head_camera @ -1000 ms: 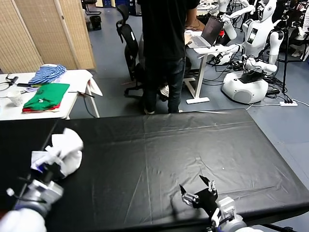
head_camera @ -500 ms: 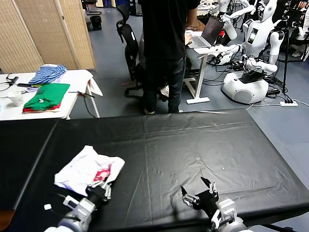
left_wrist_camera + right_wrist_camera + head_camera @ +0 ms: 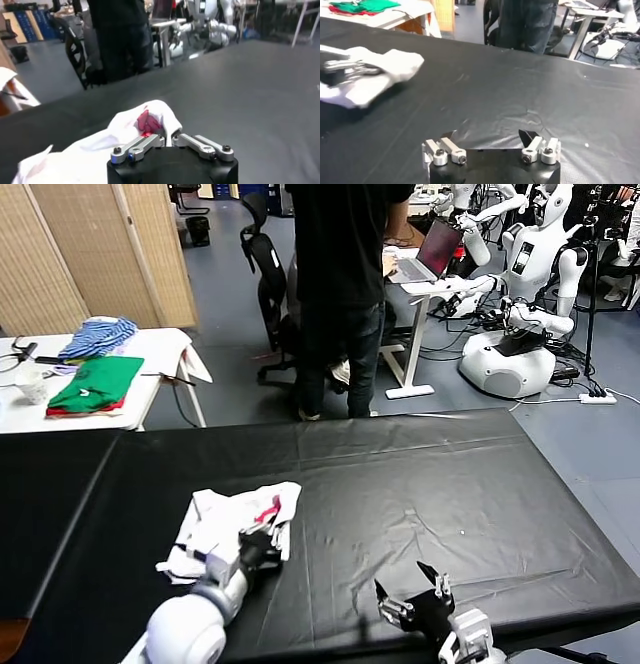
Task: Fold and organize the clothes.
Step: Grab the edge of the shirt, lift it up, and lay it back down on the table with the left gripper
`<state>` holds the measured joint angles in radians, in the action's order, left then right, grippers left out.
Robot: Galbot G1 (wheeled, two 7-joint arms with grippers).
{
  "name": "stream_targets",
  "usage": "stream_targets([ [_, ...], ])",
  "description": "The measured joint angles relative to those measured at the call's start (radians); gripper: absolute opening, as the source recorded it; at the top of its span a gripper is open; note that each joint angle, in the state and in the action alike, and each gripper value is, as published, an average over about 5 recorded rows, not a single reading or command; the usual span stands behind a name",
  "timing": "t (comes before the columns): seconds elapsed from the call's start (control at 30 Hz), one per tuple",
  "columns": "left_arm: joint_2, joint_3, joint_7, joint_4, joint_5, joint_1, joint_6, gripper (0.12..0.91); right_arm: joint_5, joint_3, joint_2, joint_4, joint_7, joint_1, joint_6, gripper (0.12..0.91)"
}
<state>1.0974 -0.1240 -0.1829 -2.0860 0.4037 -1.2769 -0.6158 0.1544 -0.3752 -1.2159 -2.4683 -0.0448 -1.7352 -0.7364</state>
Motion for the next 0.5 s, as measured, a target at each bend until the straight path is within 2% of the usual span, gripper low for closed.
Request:
stream_targets([
  [0.07,0.000,0.006,-0.006,-0.014,0.023,-0.004,-0.054,0.346,0.000,-0.002,0.000,-0.001,-0.001,0.000,0.000,0.907],
  [0.1,0.001,0.009,-0.009,-0.022,0.033,-0.007,-0.077,0.421,0.000,-0.004,0.000,-0.002,-0.001,-0.001,0.000,0.907],
  [0.17,0.004,0.013,-0.008,-0.039,0.047,-0.012,-0.108,0.534,0.000,-0.008,0.001,-0.005,-0.001,-0.001,0.000,0.907],
  [0.2,0.006,0.015,-0.006,-0.047,0.053,-0.014,-0.116,0.610,0.000,-0.010,0.002,-0.006,-0.001,-0.001,0.000,0.907],
  [0.33,0.020,0.015,-0.002,-0.071,0.108,-0.018,-0.121,0.829,0.011,-0.020,0.007,-0.011,-0.001,0.003,0.000,0.907],
  [0.4,0.027,0.013,-0.003,-0.079,0.150,-0.018,-0.121,0.885,0.027,-0.026,0.011,-0.012,-0.002,0.006,0.000,0.907],
  [0.5,0.036,0.004,-0.006,-0.089,0.222,-0.021,-0.121,0.904,0.072,-0.036,0.016,-0.014,-0.008,0.013,0.000,0.907],
])
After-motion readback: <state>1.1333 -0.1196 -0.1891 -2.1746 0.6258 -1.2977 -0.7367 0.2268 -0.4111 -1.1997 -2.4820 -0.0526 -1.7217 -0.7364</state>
